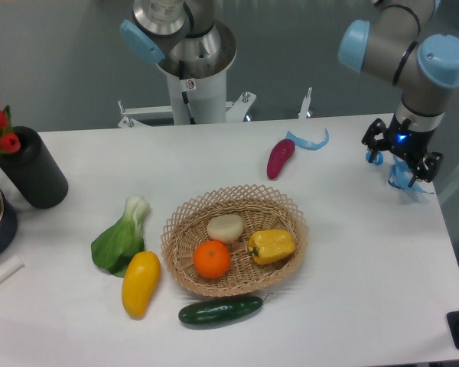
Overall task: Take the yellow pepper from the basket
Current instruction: 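Move the open gripper toward the yellow bell pepper in the basket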
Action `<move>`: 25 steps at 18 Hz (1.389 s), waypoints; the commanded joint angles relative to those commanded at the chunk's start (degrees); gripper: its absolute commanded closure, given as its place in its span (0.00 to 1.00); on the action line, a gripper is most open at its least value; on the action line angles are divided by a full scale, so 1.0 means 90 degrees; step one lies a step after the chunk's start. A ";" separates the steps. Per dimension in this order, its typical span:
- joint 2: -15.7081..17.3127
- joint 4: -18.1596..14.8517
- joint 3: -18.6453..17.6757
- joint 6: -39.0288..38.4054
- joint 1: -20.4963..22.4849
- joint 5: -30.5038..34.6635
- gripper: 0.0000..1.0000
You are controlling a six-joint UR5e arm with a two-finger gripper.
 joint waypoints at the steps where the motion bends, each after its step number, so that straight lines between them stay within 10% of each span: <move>1: 0.0000 0.0000 -0.0010 0.0000 0.0000 0.0000 0.00; 10: 0.0205 0.0175 -0.0292 -0.0622 -0.0468 -0.0272 0.00; 15: 0.0352 0.1005 -0.0742 -0.1307 -0.1004 -0.0879 0.00; 25: -0.0009 0.1006 -0.0675 -0.1103 -0.1777 -0.0859 0.00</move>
